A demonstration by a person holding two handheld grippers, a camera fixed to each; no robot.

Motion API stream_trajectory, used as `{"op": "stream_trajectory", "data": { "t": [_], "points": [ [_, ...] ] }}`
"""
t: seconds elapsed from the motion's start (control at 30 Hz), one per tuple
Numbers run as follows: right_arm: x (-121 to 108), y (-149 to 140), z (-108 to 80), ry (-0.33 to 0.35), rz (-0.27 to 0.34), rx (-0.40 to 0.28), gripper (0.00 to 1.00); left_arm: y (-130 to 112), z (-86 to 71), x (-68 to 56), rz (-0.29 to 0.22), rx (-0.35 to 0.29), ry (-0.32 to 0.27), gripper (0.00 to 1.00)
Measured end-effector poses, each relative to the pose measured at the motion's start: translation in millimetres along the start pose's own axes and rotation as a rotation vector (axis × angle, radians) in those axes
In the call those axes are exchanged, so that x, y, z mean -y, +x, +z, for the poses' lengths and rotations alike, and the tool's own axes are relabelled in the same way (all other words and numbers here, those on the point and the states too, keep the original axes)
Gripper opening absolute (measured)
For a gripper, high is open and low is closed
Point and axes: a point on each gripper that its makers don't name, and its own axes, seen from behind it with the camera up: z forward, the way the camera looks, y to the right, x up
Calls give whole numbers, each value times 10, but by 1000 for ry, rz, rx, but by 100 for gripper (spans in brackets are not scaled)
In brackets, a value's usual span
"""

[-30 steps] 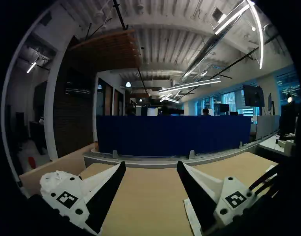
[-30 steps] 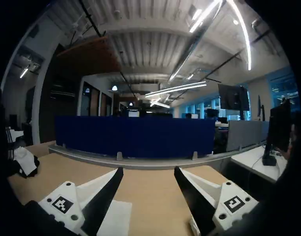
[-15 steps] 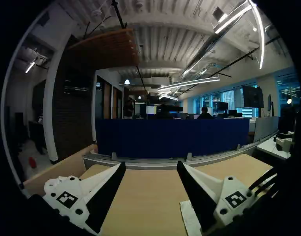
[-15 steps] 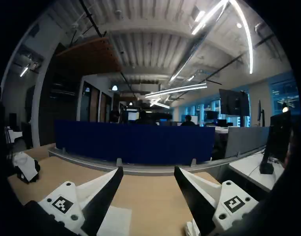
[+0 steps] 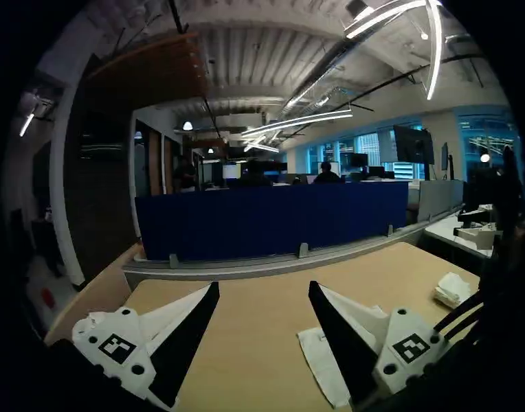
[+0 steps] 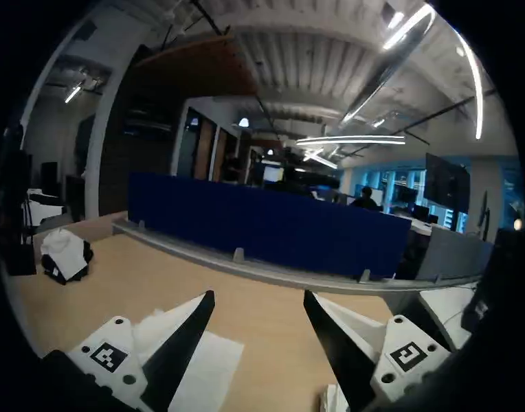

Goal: Fold towel

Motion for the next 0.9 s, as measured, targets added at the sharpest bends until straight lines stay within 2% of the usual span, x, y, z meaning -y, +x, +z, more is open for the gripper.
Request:
{"op": "stream_trajectory", "data": {
  "t": [0.17, 0.37, 0.7, 0.9],
  "points": [
    [132, -120, 12, 78, -33, 78, 100, -94, 69, -92, 35, 47, -61, 97],
    [265, -211, 6, 151, -58, 137, 100, -185, 130, -167, 44, 85, -106, 97],
    [306, -276, 12, 177, -63, 161, 100, -305, 171, -185, 56, 118, -129, 97],
    [347, -483, 35, 196, -82, 205, 100, -494, 195, -279, 87, 149, -162, 97]
  ]
}}
